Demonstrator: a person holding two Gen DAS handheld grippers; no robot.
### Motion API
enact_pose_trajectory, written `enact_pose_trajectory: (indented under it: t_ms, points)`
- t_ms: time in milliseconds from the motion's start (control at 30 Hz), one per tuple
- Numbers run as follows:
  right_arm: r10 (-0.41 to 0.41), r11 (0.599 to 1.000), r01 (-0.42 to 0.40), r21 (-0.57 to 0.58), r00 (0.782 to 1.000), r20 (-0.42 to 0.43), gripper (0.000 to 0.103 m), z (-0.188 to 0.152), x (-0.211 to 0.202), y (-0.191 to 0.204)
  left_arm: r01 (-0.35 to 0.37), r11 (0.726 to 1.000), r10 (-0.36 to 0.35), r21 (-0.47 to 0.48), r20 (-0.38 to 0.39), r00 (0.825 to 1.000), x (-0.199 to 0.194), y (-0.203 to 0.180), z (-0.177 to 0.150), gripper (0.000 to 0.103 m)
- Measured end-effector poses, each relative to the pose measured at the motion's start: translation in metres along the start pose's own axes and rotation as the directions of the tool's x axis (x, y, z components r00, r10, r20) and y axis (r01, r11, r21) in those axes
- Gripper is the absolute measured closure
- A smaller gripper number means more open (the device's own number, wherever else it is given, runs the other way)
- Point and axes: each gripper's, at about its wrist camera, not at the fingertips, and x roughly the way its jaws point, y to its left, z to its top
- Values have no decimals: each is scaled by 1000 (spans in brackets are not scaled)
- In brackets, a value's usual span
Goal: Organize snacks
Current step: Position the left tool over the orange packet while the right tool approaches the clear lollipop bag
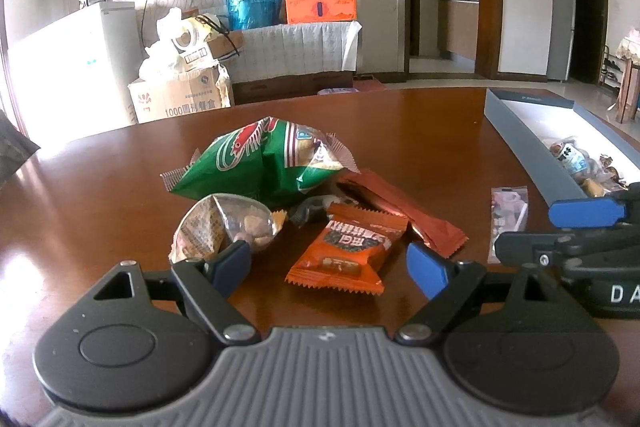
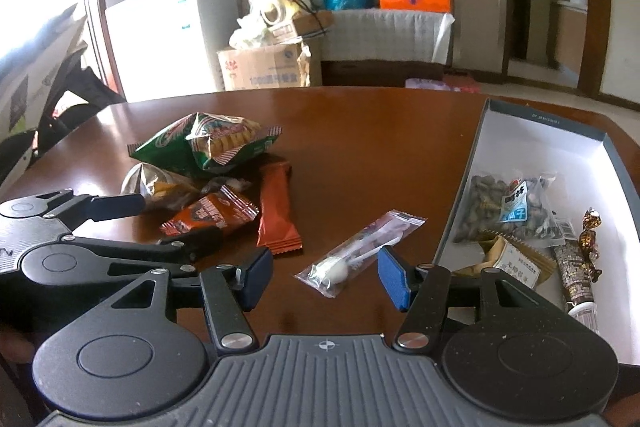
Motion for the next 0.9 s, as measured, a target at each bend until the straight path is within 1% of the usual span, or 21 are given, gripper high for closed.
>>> enact_pose_trajectory:
  t_ms: [167,300,500,667,800,900]
  points:
    - [-28,1000,28,-14,999,25,39,-1,3,4,10,1000,-11,-13,-17,1000,10,5,2,17]
    - [-27,1000,27,-5,999,44,37,-1,7,2,22,1000,-22,-16,-32,999,17,6,4,17]
    - [-27,1000,27,-13,998,50,36,-1,8,1,39,999,-40,-28,-49,998,25,8,7,17]
    - [-31,999,32,-13,999,26,36,1,6,5,42,999,-44,-25,-62,997,29,9,6,17]
    - [4,1000,-4,-10,1000,3,37,1,7,9,37,999,-39,-30,-77,996,34,10,7,17]
    - [5,1000,-5,-7,1000,-8,38,2,10,11,33,999,-36,-38,-81,996,37,14,8,17]
